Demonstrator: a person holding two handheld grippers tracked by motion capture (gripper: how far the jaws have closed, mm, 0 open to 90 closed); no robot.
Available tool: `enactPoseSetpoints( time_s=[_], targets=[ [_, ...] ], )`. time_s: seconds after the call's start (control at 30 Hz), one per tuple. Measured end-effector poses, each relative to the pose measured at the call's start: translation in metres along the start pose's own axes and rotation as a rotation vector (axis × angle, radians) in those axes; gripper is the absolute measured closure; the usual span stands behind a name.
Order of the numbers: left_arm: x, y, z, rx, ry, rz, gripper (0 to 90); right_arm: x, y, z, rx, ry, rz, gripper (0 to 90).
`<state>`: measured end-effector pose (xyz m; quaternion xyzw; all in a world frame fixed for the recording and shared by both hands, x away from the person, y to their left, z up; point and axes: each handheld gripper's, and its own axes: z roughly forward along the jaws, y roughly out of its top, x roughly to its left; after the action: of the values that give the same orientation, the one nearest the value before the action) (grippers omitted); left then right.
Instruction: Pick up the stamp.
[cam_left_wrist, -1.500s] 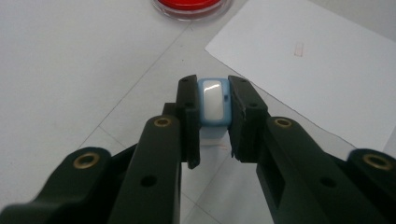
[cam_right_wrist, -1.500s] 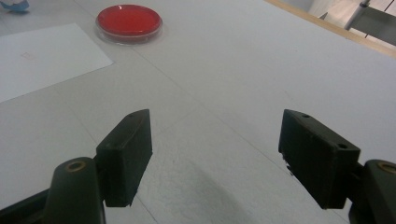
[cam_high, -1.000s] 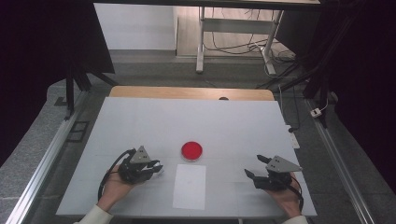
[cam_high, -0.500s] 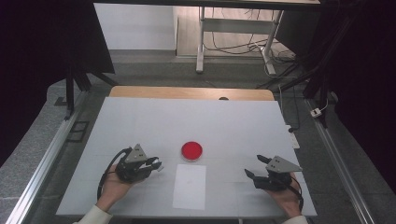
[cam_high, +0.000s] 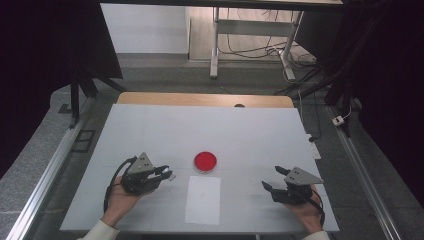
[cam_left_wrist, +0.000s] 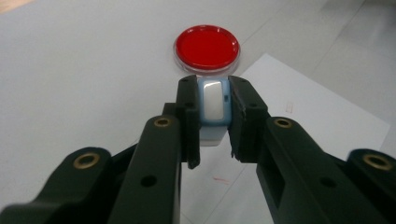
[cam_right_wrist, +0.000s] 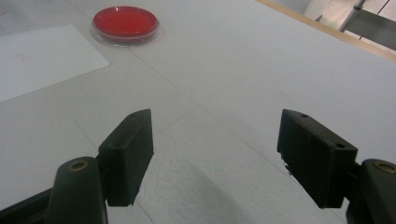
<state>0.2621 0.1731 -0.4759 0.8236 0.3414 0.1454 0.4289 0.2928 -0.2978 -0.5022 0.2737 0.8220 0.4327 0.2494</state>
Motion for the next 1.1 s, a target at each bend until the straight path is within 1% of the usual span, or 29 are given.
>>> enactPoseSetpoints(
  time_s=[0.03,0.07,0.1,0.17,0.27,0.4,0.5,0.53,0.6,0.93,1.1],
  targets=[
    [0.0,0.0,0.0,0.0,0.0,0.0,75.0,0.0,0.0,0.0,0.0,-0.001,0.001,26.3],
    [0.0,0.001,-0.001,-0.014,-0.014,-0.014,75.0,0.0,0.0,0.0,0.0,-0.001,0.002,26.4],
    [0.0,0.001,-0.002,-0.02,-0.016,-0.016,75.0,0.0,0.0,0.0,-0.001,-0.001,0.001,26.3],
    [0.0,0.002,-0.002,-0.026,-0.017,-0.017,75.0,0.0,0.0,0.0,0.005,-0.005,-0.002,26.4],
    [-0.001,0.003,-0.003,-0.037,-0.019,-0.017,75.0,0.0,0.0,0.001,0.004,0.002,-0.001,26.3],
    [-0.002,0.006,-0.005,-0.063,-0.035,-0.035,75.0,0.0,0.0,0.001,0.002,0.002,-0.002,26.4],
    [-0.002,0.008,-0.006,-0.073,-0.036,-0.039,75.0,0.0,0.0,0.001,0.001,0.002,-0.001,26.4],
    [-0.002,0.01,-0.007,-0.084,-0.039,-0.044,75.0,0.0,0.0,0.001,0.001,0.001,-0.002,26.4],
    [-0.003,0.012,-0.007,-0.093,-0.042,-0.046,75.0,0.0,0.0,0.001,0.001,0.001,-0.001,26.4],
    [-0.006,0.025,-0.009,-0.126,-0.044,-0.033,75.0,0.001,0.001,0.001,-0.005,0.0,0.0,26.4],
    [-0.01,0.031,-0.006,-0.137,-0.053,-0.029,75.0,0.001,0.002,0.001,-0.005,0.0,-0.001,26.5]
  ],
)
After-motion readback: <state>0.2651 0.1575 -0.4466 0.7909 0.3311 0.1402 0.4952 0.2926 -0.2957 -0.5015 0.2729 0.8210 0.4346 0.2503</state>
